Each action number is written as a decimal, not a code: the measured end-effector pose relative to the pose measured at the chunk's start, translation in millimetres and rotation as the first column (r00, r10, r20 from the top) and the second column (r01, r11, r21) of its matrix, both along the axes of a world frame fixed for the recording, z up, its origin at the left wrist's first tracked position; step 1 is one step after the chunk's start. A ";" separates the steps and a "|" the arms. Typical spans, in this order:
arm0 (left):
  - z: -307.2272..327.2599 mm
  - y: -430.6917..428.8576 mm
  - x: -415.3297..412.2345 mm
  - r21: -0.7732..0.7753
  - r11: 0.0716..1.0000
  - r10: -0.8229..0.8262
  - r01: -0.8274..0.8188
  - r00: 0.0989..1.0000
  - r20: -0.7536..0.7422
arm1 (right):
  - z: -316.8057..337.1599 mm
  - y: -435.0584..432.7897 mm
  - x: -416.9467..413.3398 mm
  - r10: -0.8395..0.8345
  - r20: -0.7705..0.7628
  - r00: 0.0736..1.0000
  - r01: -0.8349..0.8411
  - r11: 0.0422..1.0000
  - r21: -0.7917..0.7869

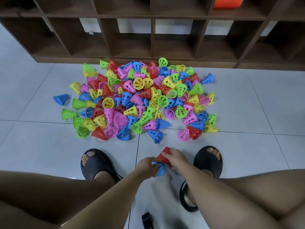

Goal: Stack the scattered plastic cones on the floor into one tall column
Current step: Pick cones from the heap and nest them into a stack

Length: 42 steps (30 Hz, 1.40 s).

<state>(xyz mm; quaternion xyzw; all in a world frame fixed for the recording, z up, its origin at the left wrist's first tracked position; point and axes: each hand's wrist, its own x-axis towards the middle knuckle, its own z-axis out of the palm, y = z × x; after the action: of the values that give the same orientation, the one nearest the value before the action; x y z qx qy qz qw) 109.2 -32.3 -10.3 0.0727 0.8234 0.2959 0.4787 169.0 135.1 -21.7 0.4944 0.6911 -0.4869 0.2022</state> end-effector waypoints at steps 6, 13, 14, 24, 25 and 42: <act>-8.8 -2.2 0.2 0.016 0.982 0.186 -0.190 0.973 0.133 | -9.1 -4.3 -12.0 0.106 -0.040 0.994 -0.106 0.994 0.009; -16.7 10.7 -5.9 0.103 0.869 0.466 -0.484 0.871 0.159 | 9.5 -6.2 -5.2 0.078 -0.253 0.964 -0.014 0.969 0.245; -17.2 14.0 -7.0 0.114 0.836 0.511 -0.536 0.838 0.192 | 13.3 -7.0 -4.9 0.093 -0.264 0.960 -0.018 0.962 0.272; -20.0 27.4 -25.2 0.114 0.796 0.554 -0.595 0.790 0.262 | 9.8 -19.9 -13.1 0.379 -0.182 0.908 -0.265 0.852 0.451; -22.7 26.5 -28.4 0.106 0.800 0.561 -0.591 0.799 0.219 | 5.1 -21.9 -14.0 0.392 -0.179 0.903 -0.283 0.853 0.438; -39.3 75.4 -86.5 0.173 0.791 0.602 -0.587 0.796 -0.054 | -9.0 68.8 -29.1 0.180 -0.135 0.975 -0.044 0.742 0.669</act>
<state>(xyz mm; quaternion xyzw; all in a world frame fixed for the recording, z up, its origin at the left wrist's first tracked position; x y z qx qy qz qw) 22.7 43.1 -49.6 -0.1393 0.8044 0.4873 0.3100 139.9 203.9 -30.7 0.4425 0.8631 -0.2421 -0.0241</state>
